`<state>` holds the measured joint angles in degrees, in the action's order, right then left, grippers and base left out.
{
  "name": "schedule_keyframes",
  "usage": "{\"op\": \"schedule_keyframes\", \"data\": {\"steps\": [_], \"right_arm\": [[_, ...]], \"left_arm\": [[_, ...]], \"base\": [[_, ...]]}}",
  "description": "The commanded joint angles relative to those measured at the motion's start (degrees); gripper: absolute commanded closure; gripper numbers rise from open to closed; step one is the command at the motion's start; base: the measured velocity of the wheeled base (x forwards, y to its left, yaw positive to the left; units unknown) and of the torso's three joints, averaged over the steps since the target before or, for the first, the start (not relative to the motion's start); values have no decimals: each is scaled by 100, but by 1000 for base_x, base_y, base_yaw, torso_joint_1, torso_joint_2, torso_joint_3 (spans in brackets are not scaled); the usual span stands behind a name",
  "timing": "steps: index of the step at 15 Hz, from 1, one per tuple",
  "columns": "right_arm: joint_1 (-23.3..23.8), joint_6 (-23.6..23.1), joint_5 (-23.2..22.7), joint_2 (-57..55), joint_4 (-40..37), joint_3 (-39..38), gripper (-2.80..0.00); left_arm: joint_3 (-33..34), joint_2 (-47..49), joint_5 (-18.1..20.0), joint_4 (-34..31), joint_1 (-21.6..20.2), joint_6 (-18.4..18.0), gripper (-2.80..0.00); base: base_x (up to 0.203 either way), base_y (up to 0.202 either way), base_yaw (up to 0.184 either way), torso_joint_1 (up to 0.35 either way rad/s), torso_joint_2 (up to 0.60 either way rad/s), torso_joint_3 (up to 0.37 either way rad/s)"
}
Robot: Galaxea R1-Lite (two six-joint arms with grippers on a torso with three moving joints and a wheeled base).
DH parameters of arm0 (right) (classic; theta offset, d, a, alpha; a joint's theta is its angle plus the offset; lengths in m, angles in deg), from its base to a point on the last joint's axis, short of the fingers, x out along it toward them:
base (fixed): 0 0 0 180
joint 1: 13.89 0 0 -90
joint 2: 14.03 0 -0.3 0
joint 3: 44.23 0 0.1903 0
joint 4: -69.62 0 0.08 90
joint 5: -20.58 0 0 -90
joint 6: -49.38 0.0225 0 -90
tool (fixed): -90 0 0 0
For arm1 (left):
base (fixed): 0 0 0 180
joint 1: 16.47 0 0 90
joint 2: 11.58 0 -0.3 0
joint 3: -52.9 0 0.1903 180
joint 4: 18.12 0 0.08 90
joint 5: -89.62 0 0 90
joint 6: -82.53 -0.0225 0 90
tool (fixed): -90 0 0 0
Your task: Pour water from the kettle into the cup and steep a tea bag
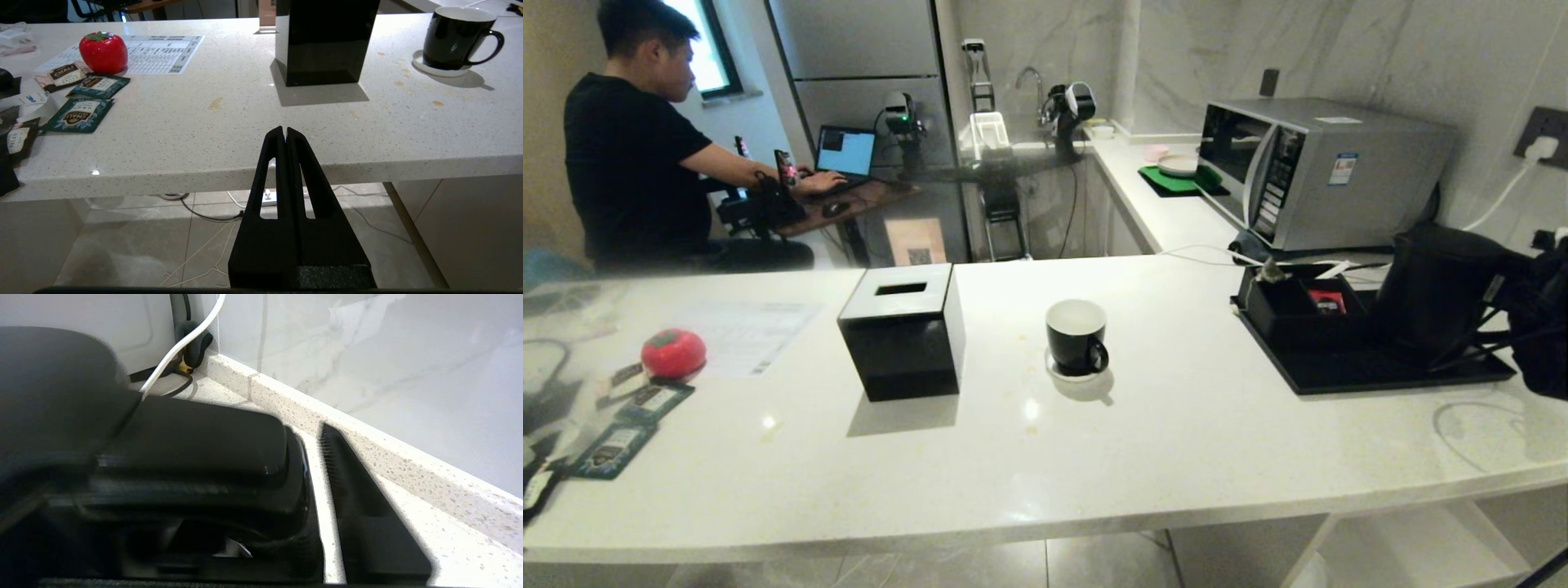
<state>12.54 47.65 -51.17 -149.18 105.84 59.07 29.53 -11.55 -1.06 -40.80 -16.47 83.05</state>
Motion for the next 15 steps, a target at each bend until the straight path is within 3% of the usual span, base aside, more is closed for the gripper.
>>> {"op": "schedule_keyframes", "data": {"steps": [1, 7, 15], "right_arm": [[-6, -37, 12, -12, -11, -30, -280], [-42, -55, 12, 114, -18, -188, -280], [-137, -72, 21, 628, 447, -1404, -280]], "left_arm": [[0, -2, -2, 2, 0, 0, 0], [0, -2, -2, 2, 0, 1, 0], [0, -2, -2, 2, 0, 9, 0]], "base": [[0, 0, 0, 0, 0, 0], [0, 0, 0, 0, 0, 0], [0, 0, 0, 0, 0, 0]]}}
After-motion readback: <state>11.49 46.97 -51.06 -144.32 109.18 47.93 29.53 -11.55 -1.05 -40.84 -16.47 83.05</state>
